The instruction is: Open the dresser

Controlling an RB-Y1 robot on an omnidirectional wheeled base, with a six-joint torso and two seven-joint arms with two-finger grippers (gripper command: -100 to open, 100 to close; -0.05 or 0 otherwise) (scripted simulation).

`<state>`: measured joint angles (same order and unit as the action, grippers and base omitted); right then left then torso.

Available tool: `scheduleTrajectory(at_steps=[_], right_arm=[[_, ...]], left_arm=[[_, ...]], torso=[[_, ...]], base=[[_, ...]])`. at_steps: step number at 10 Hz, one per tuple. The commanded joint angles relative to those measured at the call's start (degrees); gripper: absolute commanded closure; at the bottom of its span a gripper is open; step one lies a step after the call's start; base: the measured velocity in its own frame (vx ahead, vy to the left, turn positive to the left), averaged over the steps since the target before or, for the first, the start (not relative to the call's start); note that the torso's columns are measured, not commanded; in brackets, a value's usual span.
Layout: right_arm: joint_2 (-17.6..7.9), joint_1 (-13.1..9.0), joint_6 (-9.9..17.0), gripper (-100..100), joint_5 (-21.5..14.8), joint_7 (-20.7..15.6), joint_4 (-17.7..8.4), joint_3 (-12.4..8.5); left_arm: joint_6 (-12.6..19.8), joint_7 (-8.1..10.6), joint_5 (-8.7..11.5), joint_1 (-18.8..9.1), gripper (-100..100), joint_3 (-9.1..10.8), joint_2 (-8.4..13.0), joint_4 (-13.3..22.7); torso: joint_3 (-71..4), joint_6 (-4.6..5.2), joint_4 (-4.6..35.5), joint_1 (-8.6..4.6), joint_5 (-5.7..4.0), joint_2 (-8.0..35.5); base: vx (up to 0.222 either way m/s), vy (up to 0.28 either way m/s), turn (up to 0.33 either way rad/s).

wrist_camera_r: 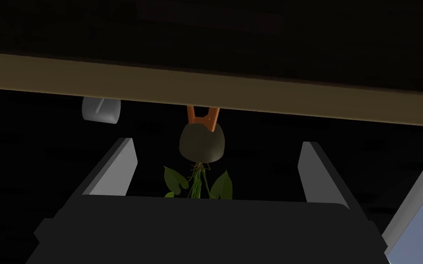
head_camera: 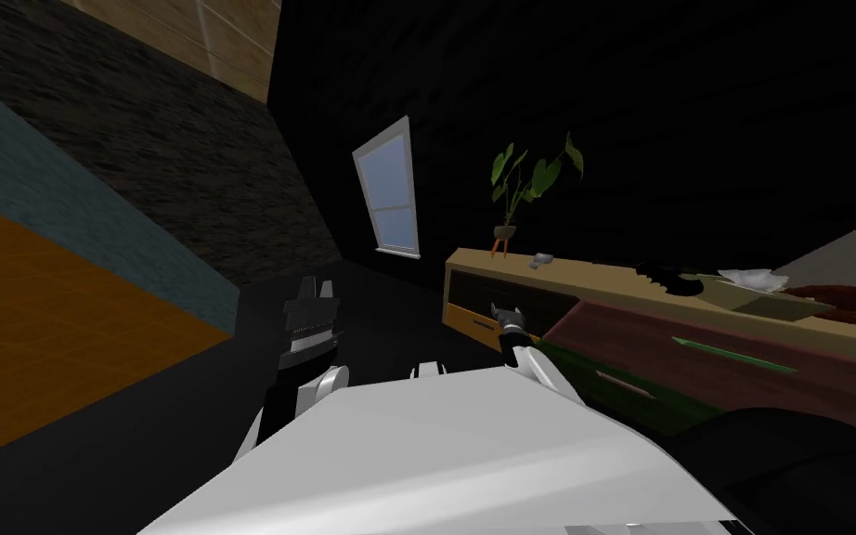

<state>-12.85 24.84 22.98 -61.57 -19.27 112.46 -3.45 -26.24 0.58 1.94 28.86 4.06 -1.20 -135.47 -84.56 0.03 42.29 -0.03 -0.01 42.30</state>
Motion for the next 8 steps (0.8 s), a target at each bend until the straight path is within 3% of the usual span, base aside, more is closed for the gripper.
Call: scheduleTrajectory(at_steps=[1, 2, 3, 4, 5, 7, 8], right_arm=[[0.24, -0.22, 2.76, -100, -3.96, -1.03, -2.30, -0.30], [0.24, -0.22, 2.76, -100, -5.38, -1.03, -2.30, -0.30], [0.38, -0.44, 5.28, -100, -7.26, -2.14, -4.19, -0.39], [0.38, -0.44, 5.28, -100, -8.97, -2.14, -4.19, -0.39], [0.56, -0.68, 7.69, -100, -10.77, -3.26, -6.12, -0.46], [0.56, -0.68, 7.70, -100, -12.90, -3.26, -6.12, -0.46], [0.79, -0.92, 10.01, -100, -15.05, -4.39, -8.10, -0.54]], left_arm=[[0.00, 0.00, 0.00, 0.00, 0, 0.00, 0.00, 0.00], [0.00, 0.00, 0.00, -0.01, 0, -0.01, 0.00, 0.00], [0.00, 0.00, 0.00, 0.00, 0, 0.00, 0.00, 0.00], [0.00, 0.00, 0.00, 0.00, 0, 0.00, 0.00, 0.00], [0.00, 0.00, 0.00, 0.00, 0, 0.00, 0.00, 0.00], [0.00, 0.00, 0.00, 0.00, 0, 0.00, 0.00, 0.00], [0.00, 0.00, 0.00, 0.00, 0, 0.00, 0.00, 0.00]], torso=[[0.03, 0.00, 0.01, 0.03, 0.00, 0.06], [-0.01, -0.08, 0.00, 0.06, 0.01, -0.04], [-0.03, -0.01, -0.02, 0.03, 0.01, -0.05], [-0.04, -0.05, -0.02, 0.03, 0.00, -0.08], [-0.03, 0.00, -0.01, 0.04, 0.01, -0.03], [0.01, -0.02, 0.00, 0.00, -0.01, 0.02], [0.07, -0.01, 0.03, 0.05, 0.01, 0.12]], base=[[0.055, 0.002, 0.209], [0.058, -0.006, 0.119], [0.068, -0.005, 0.194], [0.066, -0.003, 0.100], [0.076, -0.014, 0.140], [0.042, -0.016, 0.064], [0.041, -0.012, 0.147]])
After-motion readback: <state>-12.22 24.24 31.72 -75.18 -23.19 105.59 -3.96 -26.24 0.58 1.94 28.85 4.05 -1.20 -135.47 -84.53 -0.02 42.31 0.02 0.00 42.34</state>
